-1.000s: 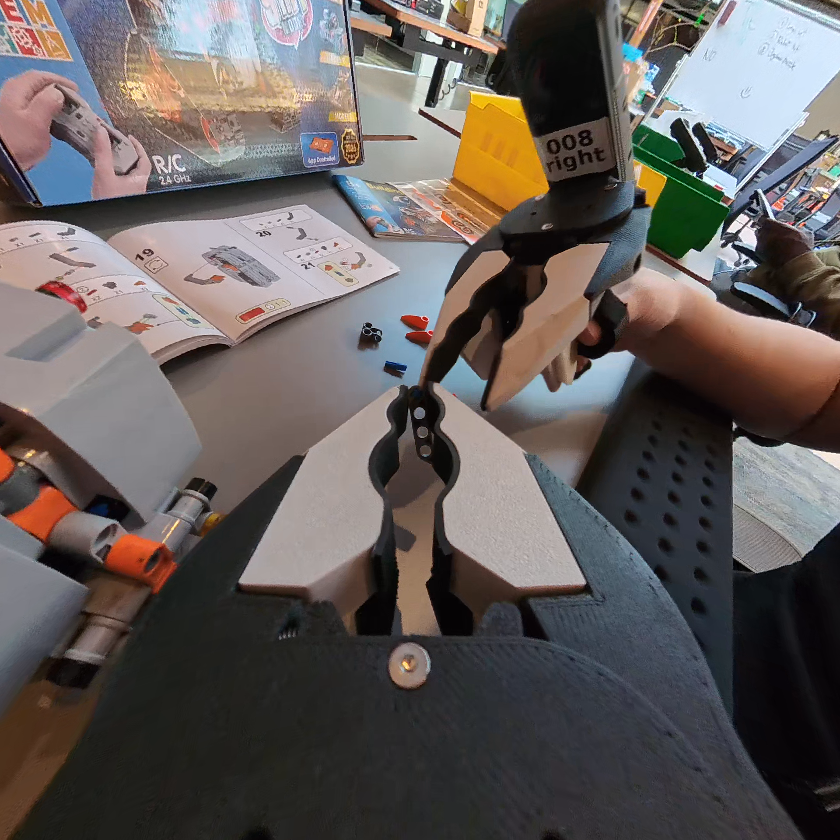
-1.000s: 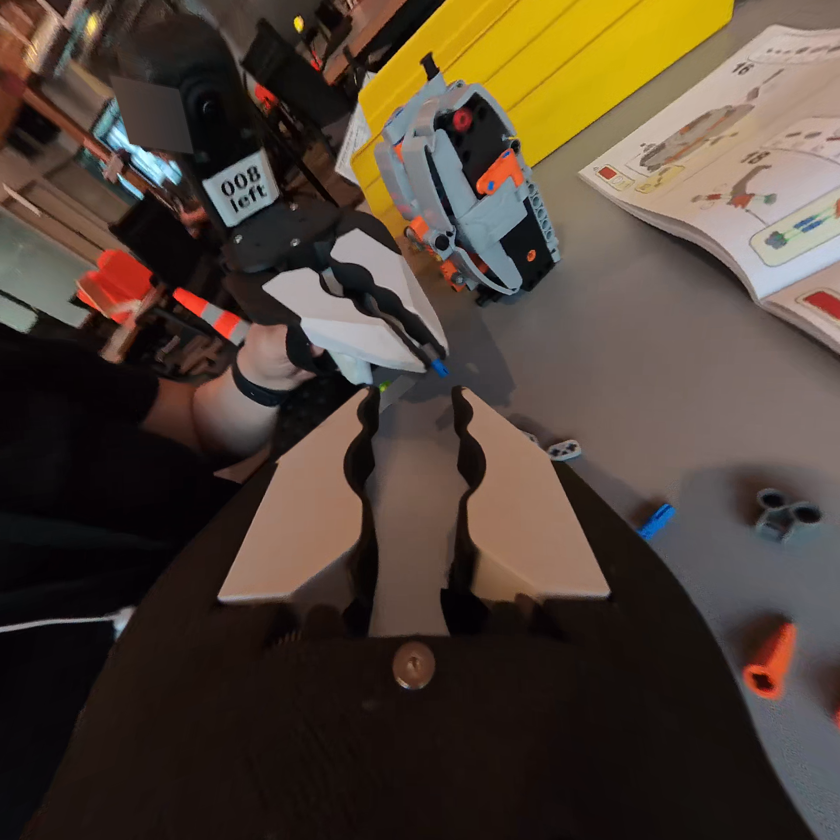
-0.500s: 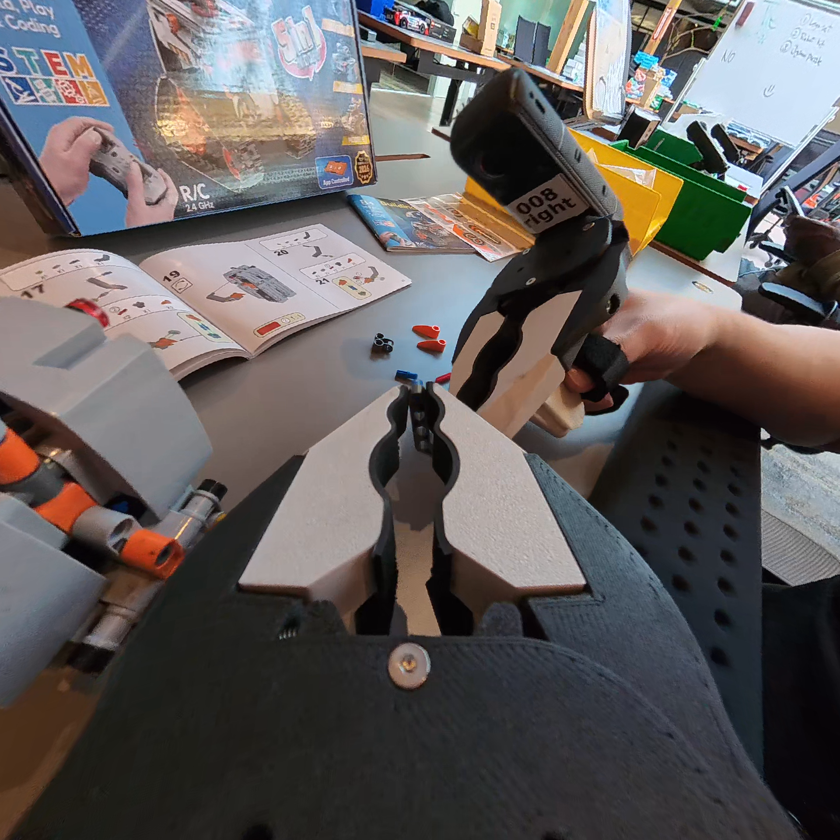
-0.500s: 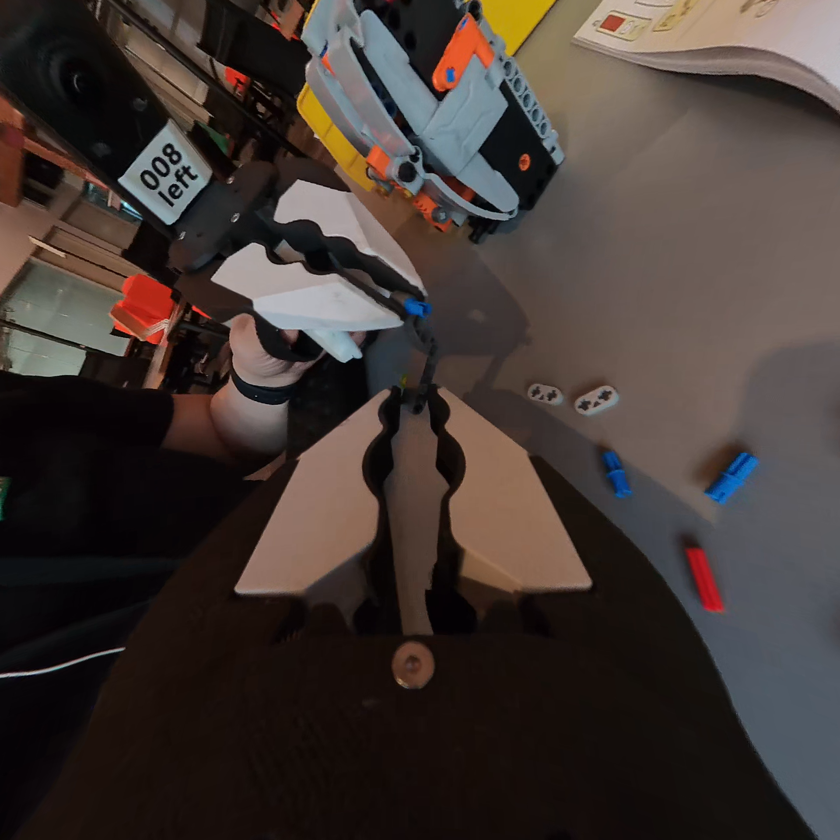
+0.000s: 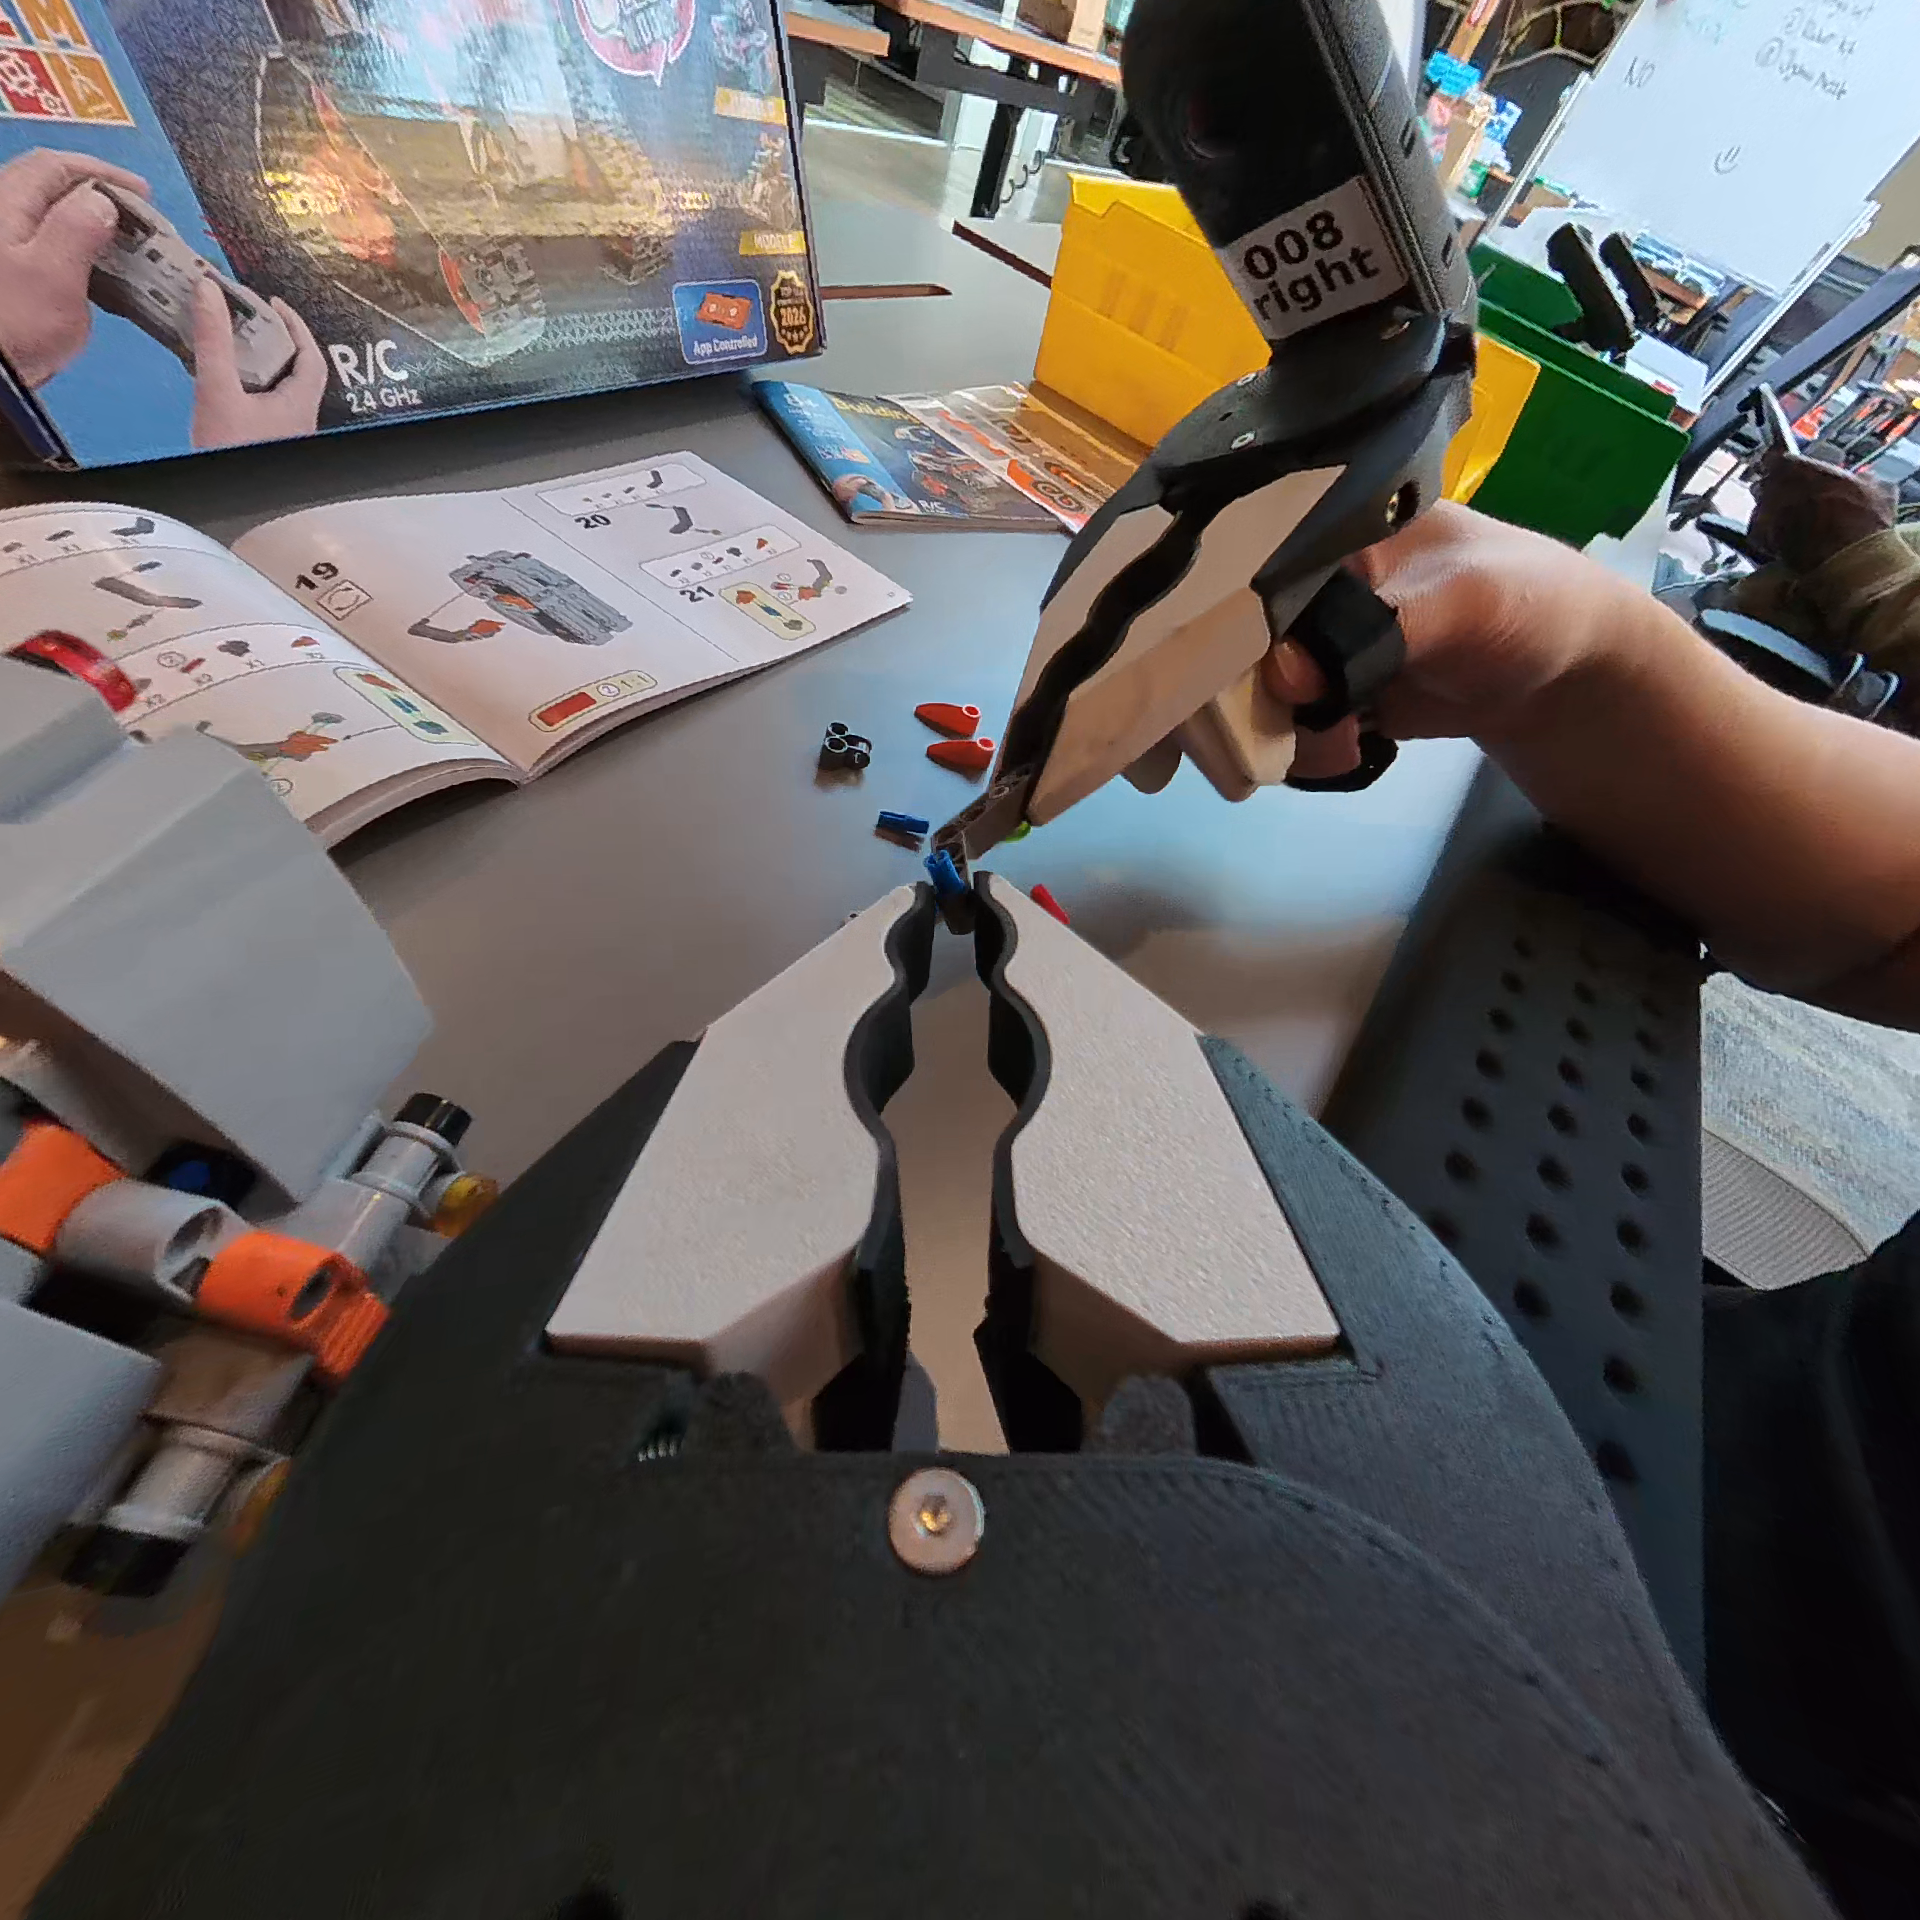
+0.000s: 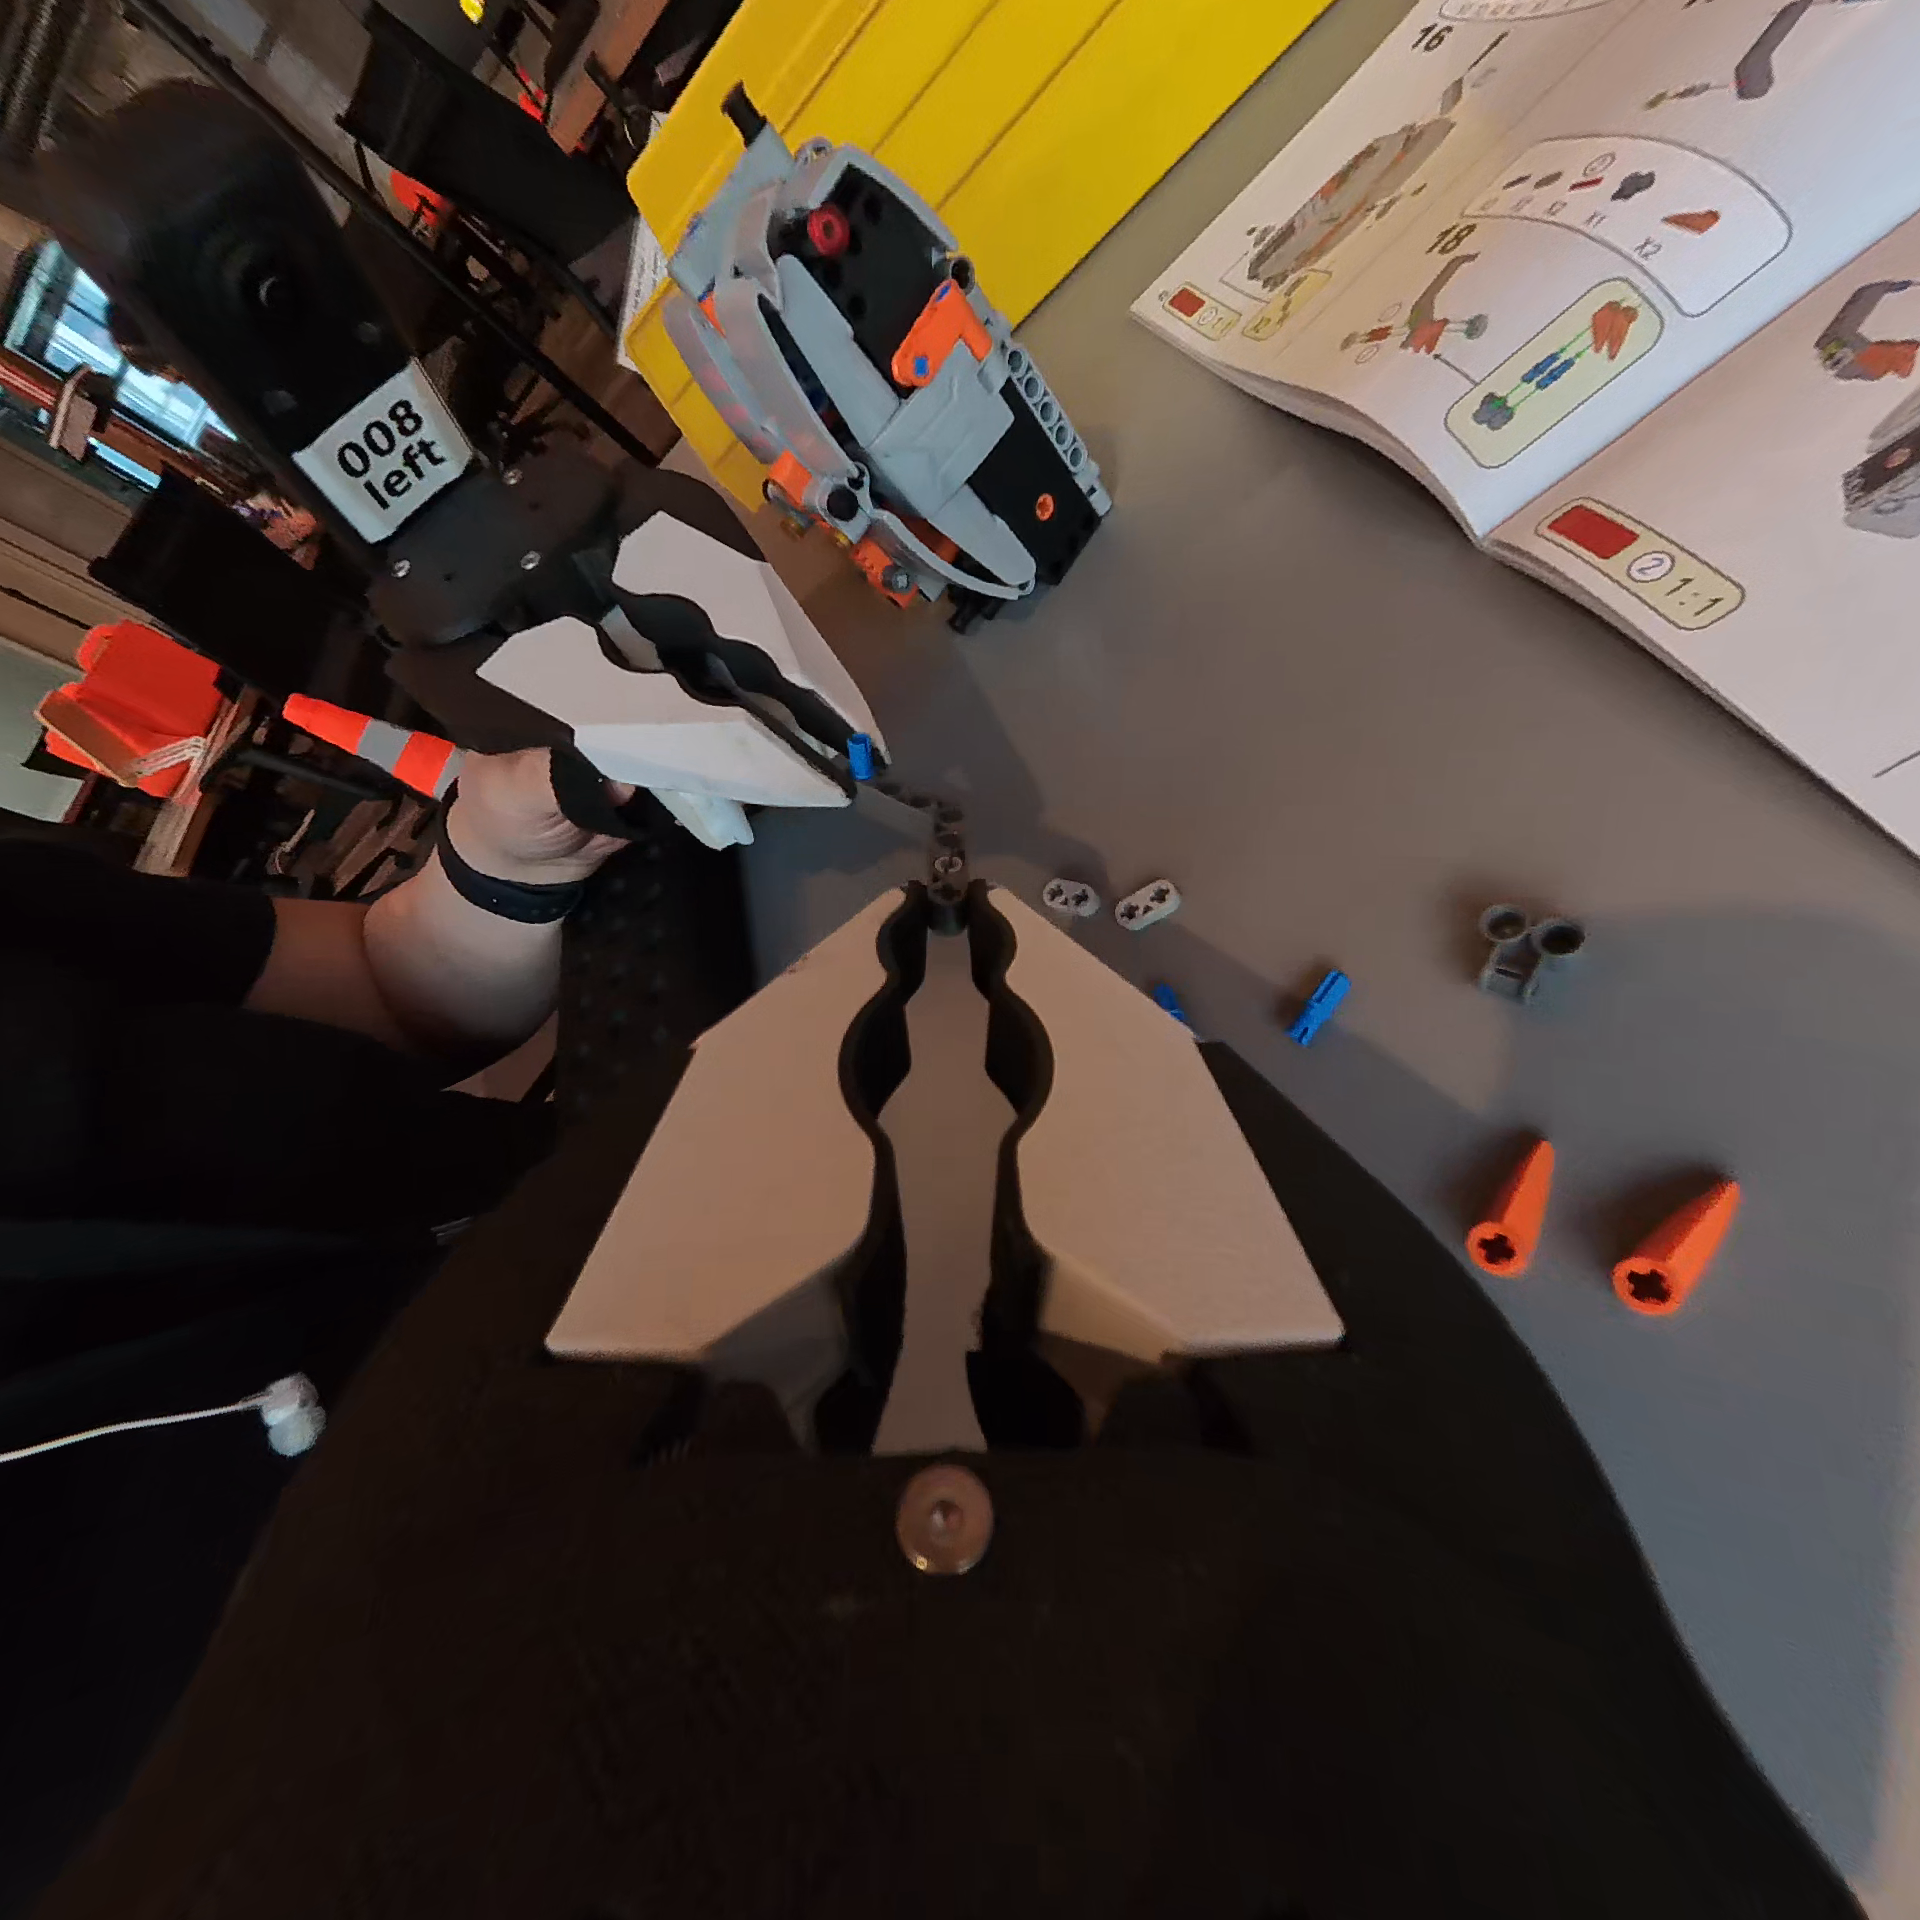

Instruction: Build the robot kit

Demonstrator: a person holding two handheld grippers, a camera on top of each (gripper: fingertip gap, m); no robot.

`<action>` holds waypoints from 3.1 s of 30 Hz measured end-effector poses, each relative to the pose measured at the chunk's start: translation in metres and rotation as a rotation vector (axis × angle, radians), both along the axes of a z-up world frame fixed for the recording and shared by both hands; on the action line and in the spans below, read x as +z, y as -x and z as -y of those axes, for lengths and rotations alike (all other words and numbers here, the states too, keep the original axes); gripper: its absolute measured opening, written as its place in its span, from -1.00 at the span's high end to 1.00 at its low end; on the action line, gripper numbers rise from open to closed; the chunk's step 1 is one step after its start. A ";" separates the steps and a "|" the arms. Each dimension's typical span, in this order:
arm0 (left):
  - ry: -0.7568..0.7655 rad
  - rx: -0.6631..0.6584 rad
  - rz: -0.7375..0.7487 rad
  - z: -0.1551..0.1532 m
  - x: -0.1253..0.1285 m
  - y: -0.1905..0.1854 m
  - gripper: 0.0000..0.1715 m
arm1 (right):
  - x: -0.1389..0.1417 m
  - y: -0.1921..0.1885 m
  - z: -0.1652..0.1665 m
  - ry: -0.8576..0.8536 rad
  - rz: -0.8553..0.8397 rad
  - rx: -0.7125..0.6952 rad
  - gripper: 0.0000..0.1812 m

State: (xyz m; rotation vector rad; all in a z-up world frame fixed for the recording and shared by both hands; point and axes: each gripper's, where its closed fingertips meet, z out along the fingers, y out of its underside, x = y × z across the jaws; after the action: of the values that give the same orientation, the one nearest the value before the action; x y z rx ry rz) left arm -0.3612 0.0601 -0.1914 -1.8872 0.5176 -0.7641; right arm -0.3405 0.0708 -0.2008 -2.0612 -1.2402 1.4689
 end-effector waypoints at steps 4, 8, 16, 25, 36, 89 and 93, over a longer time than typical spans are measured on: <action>-0.013 0.008 0.031 0.000 0.005 0.003 0.94 | -0.006 0.002 0.010 0.000 0.026 0.048 0.91; -0.013 0.010 0.050 0.000 0.007 0.004 0.94 | -0.011 0.004 0.017 -0.009 0.048 0.079 0.91; -0.009 0.001 0.040 0.000 0.005 0.002 0.94 | -0.021 0.006 0.027 -0.013 0.080 0.125 0.90; 0.010 -0.048 -0.037 0.004 -0.005 -0.006 0.94 | -0.017 0.009 0.023 -0.164 0.065 0.130 0.68; 0.002 -0.037 -0.175 0.002 -0.020 -0.009 0.72 | -0.028 0.010 0.027 -0.227 0.082 0.192 0.91; -0.057 0.083 -0.179 -0.005 -0.007 0.009 0.86 | -0.018 -0.066 -0.077 -0.444 0.187 -0.116 0.76; -0.119 0.090 -0.056 -0.003 0.016 0.010 0.92 | -0.027 -0.042 -0.076 -0.388 0.163 -0.181 0.75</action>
State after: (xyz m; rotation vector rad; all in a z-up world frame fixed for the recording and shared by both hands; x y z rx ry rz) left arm -0.3717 0.0629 -0.1756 -1.8124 0.4983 -0.6098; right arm -0.2986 0.1469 -0.2280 -1.9911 -1.2436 0.9126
